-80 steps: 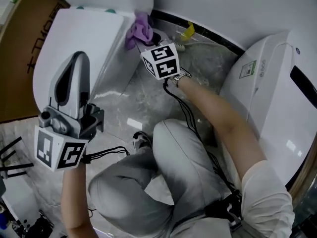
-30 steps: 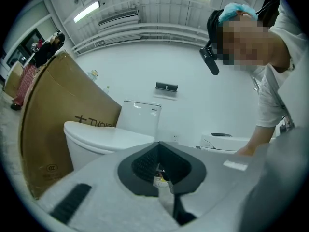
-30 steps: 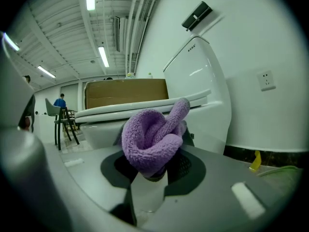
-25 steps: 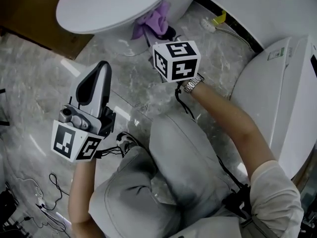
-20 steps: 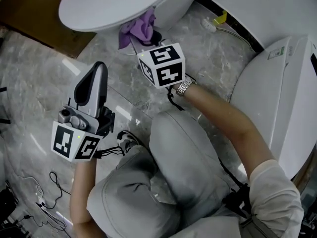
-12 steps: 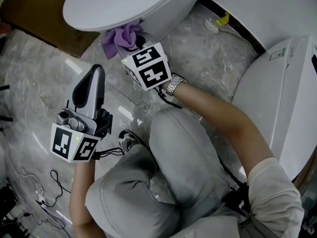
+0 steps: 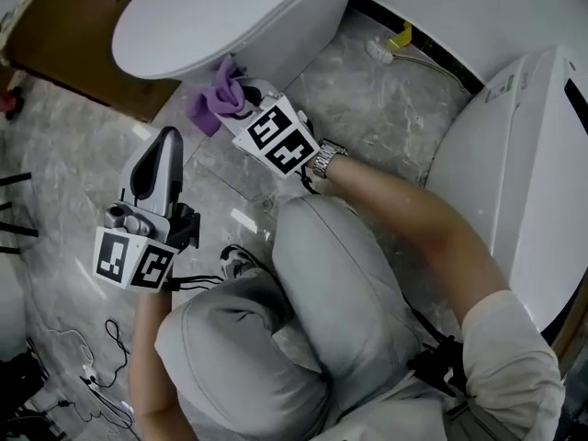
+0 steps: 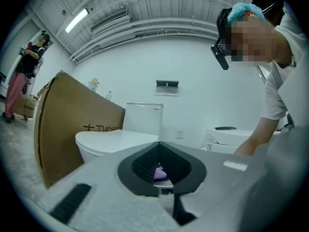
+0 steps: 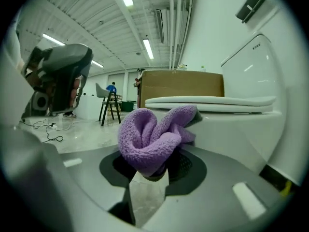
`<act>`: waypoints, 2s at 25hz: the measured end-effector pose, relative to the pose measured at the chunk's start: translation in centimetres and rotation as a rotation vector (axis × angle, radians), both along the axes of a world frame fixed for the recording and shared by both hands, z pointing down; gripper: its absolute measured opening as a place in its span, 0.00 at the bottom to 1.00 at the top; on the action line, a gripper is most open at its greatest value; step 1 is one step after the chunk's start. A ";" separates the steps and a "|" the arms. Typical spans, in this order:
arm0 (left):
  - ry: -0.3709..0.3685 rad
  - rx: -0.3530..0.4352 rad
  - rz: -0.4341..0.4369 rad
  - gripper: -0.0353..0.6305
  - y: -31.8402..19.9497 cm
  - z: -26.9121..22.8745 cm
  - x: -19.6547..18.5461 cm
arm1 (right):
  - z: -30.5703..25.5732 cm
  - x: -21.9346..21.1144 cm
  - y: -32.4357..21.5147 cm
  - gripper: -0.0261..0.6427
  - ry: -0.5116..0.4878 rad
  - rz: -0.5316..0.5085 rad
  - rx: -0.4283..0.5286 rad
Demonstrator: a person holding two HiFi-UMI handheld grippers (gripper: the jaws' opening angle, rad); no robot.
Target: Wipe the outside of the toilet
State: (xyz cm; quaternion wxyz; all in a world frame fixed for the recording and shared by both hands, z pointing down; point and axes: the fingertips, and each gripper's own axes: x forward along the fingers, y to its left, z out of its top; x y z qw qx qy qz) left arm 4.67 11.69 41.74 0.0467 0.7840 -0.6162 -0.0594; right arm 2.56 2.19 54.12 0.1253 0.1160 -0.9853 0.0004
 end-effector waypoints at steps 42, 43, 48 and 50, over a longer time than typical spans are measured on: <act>0.107 -0.042 0.355 0.06 -18.6 12.0 9.0 | 11.1 17.5 -39.1 0.25 0.152 0.777 0.021; 0.107 -0.042 0.341 0.06 -18.1 12.1 8.8 | 11.1 17.3 -38.5 0.25 0.142 0.769 0.012; 0.101 -0.056 0.291 0.06 -15.5 12.4 8.6 | 11.2 15.5 -34.2 0.25 0.141 0.687 0.009; 0.090 -0.054 0.273 0.06 -14.6 12.3 8.6 | 11.3 14.4 -32.0 0.25 0.142 0.636 0.012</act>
